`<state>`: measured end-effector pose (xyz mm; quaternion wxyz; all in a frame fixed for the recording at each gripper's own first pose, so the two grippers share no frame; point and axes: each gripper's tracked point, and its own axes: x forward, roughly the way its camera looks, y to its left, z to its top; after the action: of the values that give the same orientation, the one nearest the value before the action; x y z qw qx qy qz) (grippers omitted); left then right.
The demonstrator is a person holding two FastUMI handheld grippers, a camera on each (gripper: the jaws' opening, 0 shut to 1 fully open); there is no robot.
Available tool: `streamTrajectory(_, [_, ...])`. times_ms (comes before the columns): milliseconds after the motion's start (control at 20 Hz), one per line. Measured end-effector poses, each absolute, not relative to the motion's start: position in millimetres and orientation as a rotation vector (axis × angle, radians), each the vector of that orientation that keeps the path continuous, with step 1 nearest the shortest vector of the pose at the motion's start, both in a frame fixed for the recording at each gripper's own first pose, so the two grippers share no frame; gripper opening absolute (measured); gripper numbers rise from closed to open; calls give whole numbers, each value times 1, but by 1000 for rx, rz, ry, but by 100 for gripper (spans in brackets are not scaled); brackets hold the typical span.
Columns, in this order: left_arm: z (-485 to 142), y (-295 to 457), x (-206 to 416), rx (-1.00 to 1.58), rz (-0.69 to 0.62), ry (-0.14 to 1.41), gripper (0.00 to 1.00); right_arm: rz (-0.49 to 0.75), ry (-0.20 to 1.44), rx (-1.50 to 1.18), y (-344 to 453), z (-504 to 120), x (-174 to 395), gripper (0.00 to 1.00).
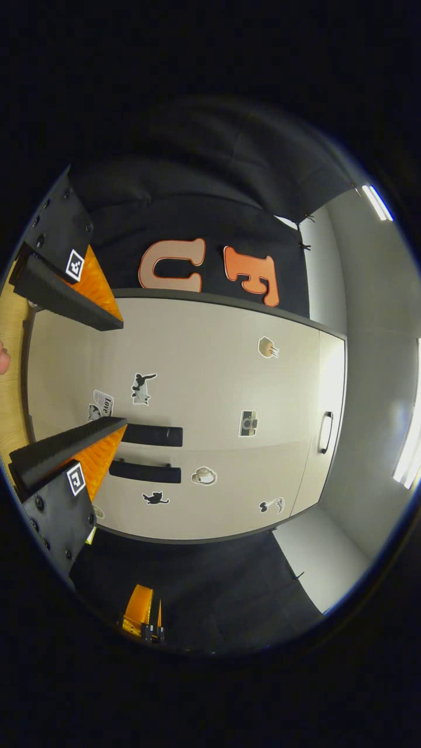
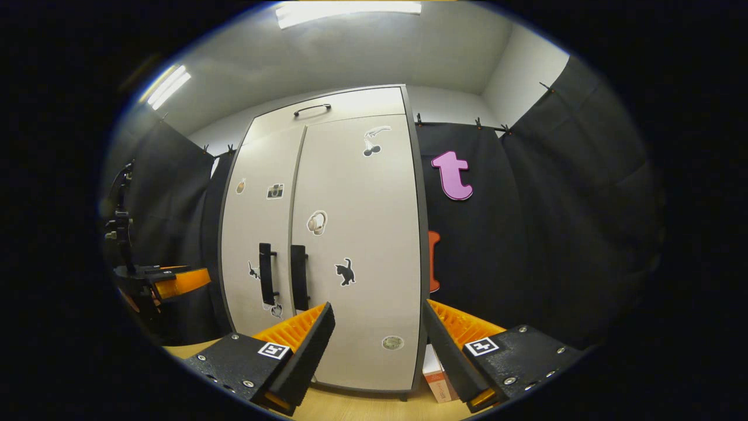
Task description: Grab one shoe with the right hand and put it into the shoe cabinet, grab the other shoe with the left hand and put it into the shoe cabinet; then close the right door with the right hand and the left door with the left hand.
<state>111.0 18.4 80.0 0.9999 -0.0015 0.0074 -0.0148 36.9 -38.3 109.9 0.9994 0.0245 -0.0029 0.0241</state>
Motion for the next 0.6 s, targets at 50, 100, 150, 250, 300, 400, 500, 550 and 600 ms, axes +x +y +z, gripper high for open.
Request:
streamTrajectory(50, [79,21,109,-2,-25,13,96,53,-4,53,-36,110,35,93])
streamTrajectory(100, [79,23,106,2,-22,12,96,55,-4,56,-34,109,35,93])
streamTrajectory(150, [79,25,104,6,-17,11,96,57,-3,56,-34,109,33,93])
streamTrajectory(250, [77,27,100,7,-12,16,94,58,-2,54,-33,108,31,93])
streamTrajectory(300, [76,26,98,3,-14,18,96,58,-2,55,-32,107,31,93])
streamTrajectory(400, [74,27,96,0,-14,22,96,64,-5,69,-30,108,30,93])
streamTrajectory(500, [75,27,95,2,-14,20,99,66,-9,75,-30,109,30,93])
streamTrajectory(550, [75,27,95,3,-15,16,96,62,-11,72,-31,110,30,93])
streamTrajectory(600, [75,27,95,5,-14,16,96,60,-12,68,-31,110,30,93])
